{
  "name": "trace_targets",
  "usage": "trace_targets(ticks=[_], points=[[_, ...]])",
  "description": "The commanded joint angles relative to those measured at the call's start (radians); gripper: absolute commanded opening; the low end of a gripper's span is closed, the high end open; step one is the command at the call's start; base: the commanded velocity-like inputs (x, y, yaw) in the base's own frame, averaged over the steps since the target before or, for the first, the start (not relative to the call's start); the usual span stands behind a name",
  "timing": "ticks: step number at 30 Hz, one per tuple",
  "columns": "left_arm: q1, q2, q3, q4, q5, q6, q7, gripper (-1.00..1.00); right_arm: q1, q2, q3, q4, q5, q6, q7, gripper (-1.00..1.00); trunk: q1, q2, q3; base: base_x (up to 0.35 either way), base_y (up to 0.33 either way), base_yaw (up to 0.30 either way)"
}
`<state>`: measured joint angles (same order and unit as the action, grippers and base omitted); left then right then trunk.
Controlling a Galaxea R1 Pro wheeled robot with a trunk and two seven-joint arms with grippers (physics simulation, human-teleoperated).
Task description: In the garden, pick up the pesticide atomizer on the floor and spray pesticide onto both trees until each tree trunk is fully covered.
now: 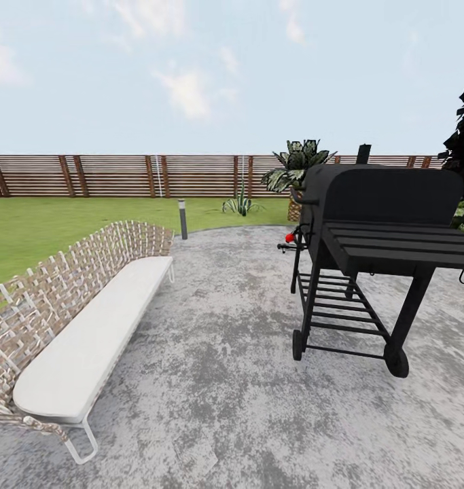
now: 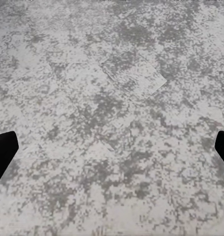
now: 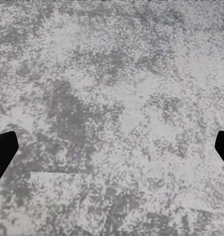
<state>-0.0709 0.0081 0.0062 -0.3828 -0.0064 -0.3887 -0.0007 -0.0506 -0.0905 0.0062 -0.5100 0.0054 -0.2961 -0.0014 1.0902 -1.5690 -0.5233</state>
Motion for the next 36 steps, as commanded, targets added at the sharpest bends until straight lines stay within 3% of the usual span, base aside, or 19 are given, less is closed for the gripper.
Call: trace_targets(ticks=[1,5,14,26,36], points=[[0.000,0.000,0.000,-0.001,-0.001,0.001,0.000,1.00,0.000,0.000,-0.001,-0.003,-0.001,0.000,0.000,1.00,0.000,0.000,0.000,0.000,0.000,0.000],[-0.012,0.001,0.000,-0.006,-0.003,0.009,0.001,1.00,0.000,0.000,-0.002,-0.020,-0.003,-0.001,0.000,1.00,0.008,-0.014,-0.006,0.000,0.000,0.000],[-0.115,0.010,-0.007,-0.012,-0.032,0.042,0.030,1.00,0.000,-0.002,-0.002,-0.058,-0.002,-0.016,-0.001,1.00,0.042,-0.077,-0.034,0.000,0.000,0.000],[-0.115,0.019,0.004,0.075,-0.033,0.032,0.048,1.00,0.000,0.000,0.000,-0.056,-0.001,-0.013,0.001,1.00,0.088,-0.161,-0.072,0.000,0.000,0.000],[-0.115,0.020,0.003,0.082,-0.027,0.031,0.048,1.00,0.000,0.000,0.004,-0.056,0.001,-0.012,0.006,1.00,0.127,-0.231,-0.103,0.000,0.000,0.000]])
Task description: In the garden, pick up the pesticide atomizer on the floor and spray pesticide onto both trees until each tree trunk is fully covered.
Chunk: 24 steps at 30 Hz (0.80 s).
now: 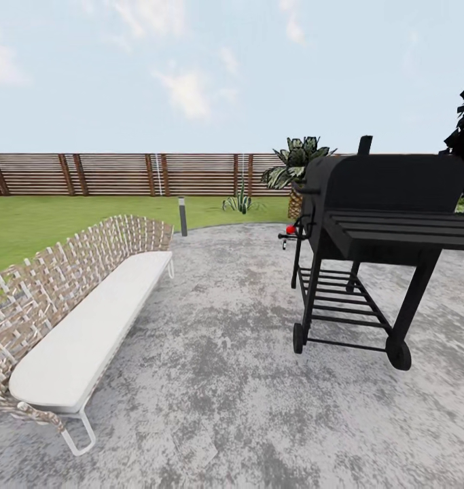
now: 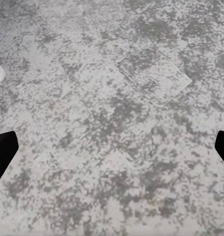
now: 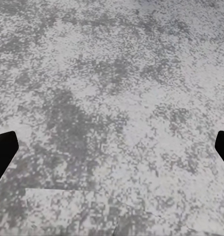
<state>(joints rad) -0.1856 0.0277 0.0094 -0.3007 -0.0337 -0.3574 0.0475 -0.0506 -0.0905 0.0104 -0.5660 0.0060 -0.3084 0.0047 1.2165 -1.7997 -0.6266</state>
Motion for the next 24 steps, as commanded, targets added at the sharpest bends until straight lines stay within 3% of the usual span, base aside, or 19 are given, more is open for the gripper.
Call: trace_targets(ticks=[1,24], points=[[0.000,-0.001,-0.001,0.000,0.001,0.000,0.000,1.00,0.000,0.000,0.000,0.000,0.000,0.000,0.000,1.00,0.004,-0.007,-0.003,0.000,0.000,0.000],[0.000,0.000,-0.003,0.002,0.000,-0.002,0.000,1.00,0.000,0.002,0.000,0.046,-0.001,0.000,-0.003,1.00,0.092,-0.168,-0.107,0.000,0.000,0.000]])
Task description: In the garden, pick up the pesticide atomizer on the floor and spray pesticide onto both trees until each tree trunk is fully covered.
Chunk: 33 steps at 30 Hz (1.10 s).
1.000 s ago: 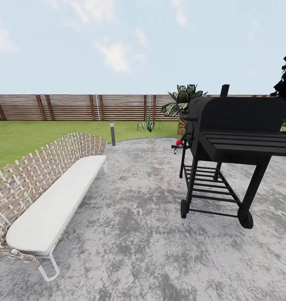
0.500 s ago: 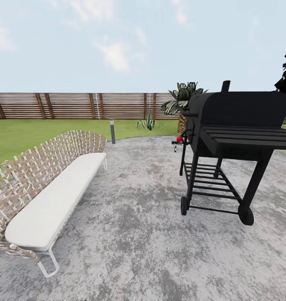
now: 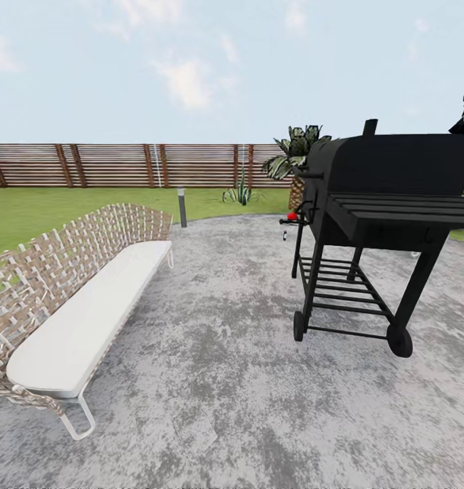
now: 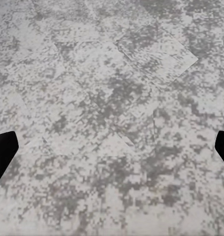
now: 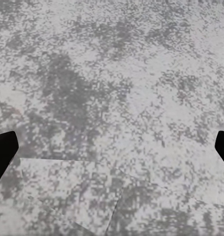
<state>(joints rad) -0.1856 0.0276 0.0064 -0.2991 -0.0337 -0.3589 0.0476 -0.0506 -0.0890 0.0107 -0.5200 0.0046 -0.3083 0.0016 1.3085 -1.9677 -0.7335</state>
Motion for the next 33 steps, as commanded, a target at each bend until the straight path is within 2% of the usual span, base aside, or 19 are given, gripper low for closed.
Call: trace_targets(ticks=[1,24,33], points=[[0.000,0.000,0.000,0.000,0.000,0.000,0.000,1.00,0.000,0.000,0.000,0.000,0.000,0.000,0.000,1.00,0.004,-0.007,-0.005,0.000,0.000,0.000],[0.000,0.000,0.000,0.015,0.001,-0.001,0.000,1.00,0.000,0.000,0.000,0.000,0.000,0.000,0.000,1.00,0.092,-0.168,-0.114,0.000,0.000,0.000],[0.000,0.000,-0.001,0.015,-0.003,-0.002,0.000,1.00,0.000,0.000,0.000,0.000,0.000,0.000,0.000,1.00,0.092,-0.168,-0.128,0.000,0.000,0.000]])
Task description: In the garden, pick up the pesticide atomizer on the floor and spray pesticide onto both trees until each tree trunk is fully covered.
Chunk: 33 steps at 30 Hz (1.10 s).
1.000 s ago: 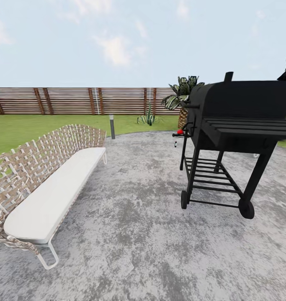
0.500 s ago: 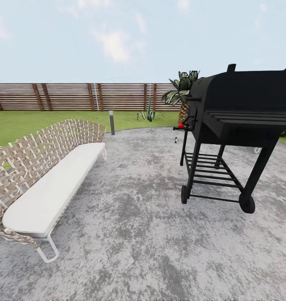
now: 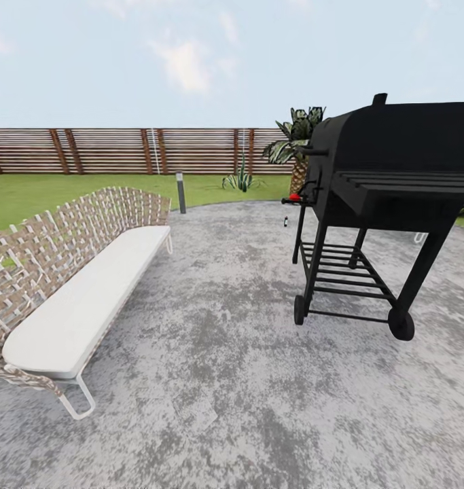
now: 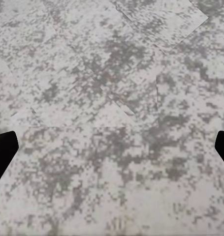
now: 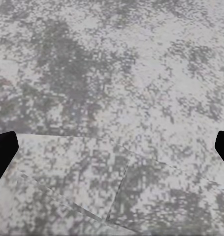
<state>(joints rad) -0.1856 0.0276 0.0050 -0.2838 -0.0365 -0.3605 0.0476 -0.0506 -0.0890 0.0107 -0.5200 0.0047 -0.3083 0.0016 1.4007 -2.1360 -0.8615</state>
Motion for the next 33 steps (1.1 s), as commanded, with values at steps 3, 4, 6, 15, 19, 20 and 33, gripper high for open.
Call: trace_targets(ticks=[3,4,6,15,19,20,33], points=[[0.000,0.000,0.001,0.000,0.000,0.000,0.000,1.00,0.000,0.000,0.000,0.000,0.000,0.000,0.000,1.00,0.000,0.000,-0.003,0.053,0.000,0.000],[0.000,0.000,0.001,0.000,0.001,0.000,0.000,1.00,0.000,0.000,0.000,0.000,0.000,0.000,0.000,1.00,0.000,0.000,-0.004,0.177,0.000,0.000],[0.000,0.000,0.000,0.000,-0.001,0.000,0.000,1.00,0.000,0.000,0.000,0.000,0.000,0.000,0.000,1.00,0.000,0.000,-0.004,0.252,0.000,0.000],[0.000,0.001,0.000,0.000,-0.005,0.000,0.000,1.00,0.000,0.000,0.000,0.006,0.001,-0.001,0.000,1.00,0.000,0.000,-0.004,0.319,0.000,0.000],[0.000,0.001,0.001,0.000,-0.004,0.000,0.000,1.00,0.000,0.000,0.000,0.014,0.001,-0.001,0.000,1.00,0.000,0.000,-0.004,0.334,0.000,0.000],[0.000,0.001,0.001,0.000,-0.003,0.000,0.000,1.00,0.000,0.000,0.000,0.014,0.001,-0.001,0.000,1.00,0.000,0.000,-0.004,0.335,0.000,0.000],[0.000,0.002,0.001,0.000,-0.001,0.000,0.000,1.00,0.000,0.000,0.000,0.015,0.001,-0.002,0.000,1.00,0.000,0.000,-0.004,0.335,0.000,0.000]])
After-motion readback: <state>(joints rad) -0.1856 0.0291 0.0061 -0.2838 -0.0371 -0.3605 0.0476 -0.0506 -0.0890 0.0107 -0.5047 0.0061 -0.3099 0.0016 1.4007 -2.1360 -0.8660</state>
